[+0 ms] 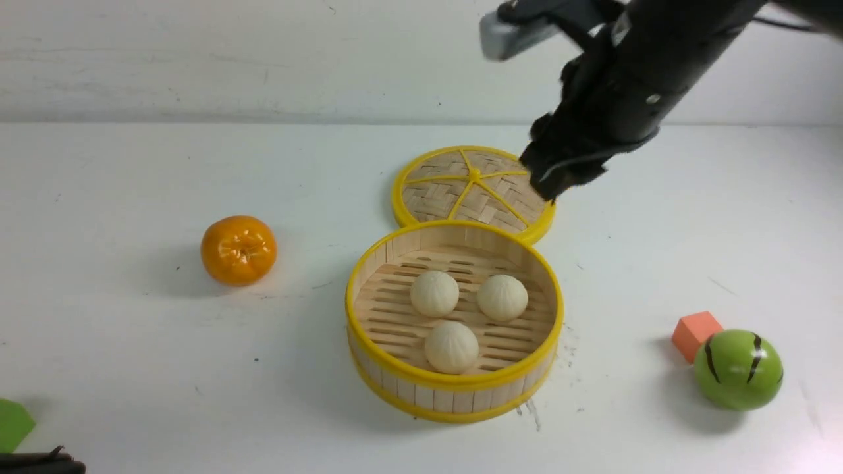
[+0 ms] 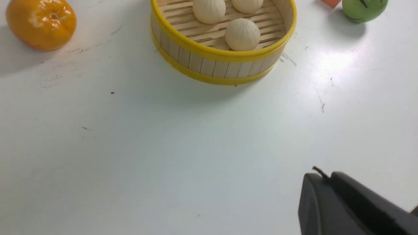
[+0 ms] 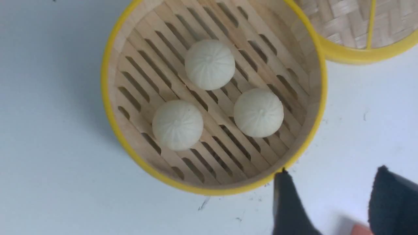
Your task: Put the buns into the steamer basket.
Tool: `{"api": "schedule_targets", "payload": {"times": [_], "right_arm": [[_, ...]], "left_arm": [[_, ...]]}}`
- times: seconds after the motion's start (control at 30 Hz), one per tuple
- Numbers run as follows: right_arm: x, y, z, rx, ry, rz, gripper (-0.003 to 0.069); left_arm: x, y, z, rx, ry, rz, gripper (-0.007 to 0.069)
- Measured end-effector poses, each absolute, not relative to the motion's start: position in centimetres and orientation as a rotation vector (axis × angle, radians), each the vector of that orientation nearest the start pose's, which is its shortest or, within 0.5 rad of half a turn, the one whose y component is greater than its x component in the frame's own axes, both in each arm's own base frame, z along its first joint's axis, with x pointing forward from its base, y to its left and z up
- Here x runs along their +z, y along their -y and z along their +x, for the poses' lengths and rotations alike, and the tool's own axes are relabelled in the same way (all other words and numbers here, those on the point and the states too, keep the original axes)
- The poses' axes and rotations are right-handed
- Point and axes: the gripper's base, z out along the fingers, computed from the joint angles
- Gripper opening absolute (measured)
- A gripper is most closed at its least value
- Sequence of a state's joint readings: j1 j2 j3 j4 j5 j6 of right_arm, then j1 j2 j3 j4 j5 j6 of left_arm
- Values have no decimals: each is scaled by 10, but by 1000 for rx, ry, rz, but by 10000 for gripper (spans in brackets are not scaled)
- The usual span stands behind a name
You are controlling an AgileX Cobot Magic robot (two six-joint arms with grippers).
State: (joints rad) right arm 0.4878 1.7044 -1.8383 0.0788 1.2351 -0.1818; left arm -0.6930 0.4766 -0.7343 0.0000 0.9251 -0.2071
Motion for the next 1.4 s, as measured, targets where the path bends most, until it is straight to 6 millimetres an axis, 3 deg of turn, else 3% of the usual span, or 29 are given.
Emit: {"api": "schedule_targets", "payload": {"times": [0.03,0.07,0.1,0.2,0.27,0.3,0.37,0.57,0.87,1.13,1.33,1.4], "right_arm": [[414,-168,301,231,-2418,-837,218],[410,-168,301,231,-2430,-841,207],[427,-155,276,245,-2390,-829,108],[430,-138,242,250,-2390,-830,-3],[427,-127,221,256,-2390,-812,-18],[425,-127,221,255,-2398,-811,-19],[425,-110,190,277,-2332,-755,-19],[412,-88,151,304,-2171,-682,-18],[399,-72,119,300,-2198,-697,-13],[395,-70,117,294,-2211,-701,-11],[370,-68,119,323,-1940,-579,-11],[351,-55,110,311,-1782,-468,-11]], "left_arm": [[342,46,55,-516,-2133,529,29],[342,46,55,-516,-2133,529,29],[342,46,55,-516,-2133,529,31],[342,46,55,-516,-2133,529,36],[342,46,55,-516,-2133,529,36],[342,46,55,-516,-2133,529,36],[342,46,55,-516,-2133,529,39],[342,46,55,-516,-2133,529,43],[342,46,55,-516,-2133,529,57],[342,46,55,-516,-2133,529,67],[342,46,55,-516,-2133,529,74],[342,46,55,-516,-2133,529,76]]}}
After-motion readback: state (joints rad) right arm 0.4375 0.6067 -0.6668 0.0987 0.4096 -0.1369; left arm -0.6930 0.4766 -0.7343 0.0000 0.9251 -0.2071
